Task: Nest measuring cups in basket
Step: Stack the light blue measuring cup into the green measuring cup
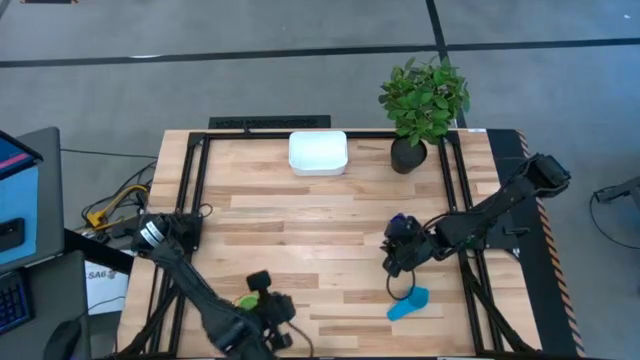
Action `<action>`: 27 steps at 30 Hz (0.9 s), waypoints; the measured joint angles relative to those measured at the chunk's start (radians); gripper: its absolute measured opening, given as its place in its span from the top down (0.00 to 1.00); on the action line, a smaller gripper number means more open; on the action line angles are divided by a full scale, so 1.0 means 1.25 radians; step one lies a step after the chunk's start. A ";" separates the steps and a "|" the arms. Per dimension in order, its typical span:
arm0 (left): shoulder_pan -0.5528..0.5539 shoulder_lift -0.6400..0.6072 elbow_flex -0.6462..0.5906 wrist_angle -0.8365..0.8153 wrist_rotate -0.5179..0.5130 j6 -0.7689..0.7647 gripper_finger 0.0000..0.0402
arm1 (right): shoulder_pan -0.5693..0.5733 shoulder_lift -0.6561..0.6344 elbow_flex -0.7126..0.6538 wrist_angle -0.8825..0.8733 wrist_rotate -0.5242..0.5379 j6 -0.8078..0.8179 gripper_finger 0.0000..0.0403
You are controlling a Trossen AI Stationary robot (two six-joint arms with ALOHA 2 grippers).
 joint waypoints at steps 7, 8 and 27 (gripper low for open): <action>0.112 -0.010 -0.083 0.121 0.035 0.201 1.00 | 0.095 -0.043 0.000 -0.143 -0.114 0.163 0.75; 0.129 -0.013 -0.095 0.157 0.048 0.240 1.00 | 0.116 -0.042 0.000 -0.136 -0.117 0.185 0.75; 0.385 -0.141 -0.431 0.791 0.338 0.709 1.00 | 0.403 -0.012 0.108 -0.359 -0.139 0.665 0.75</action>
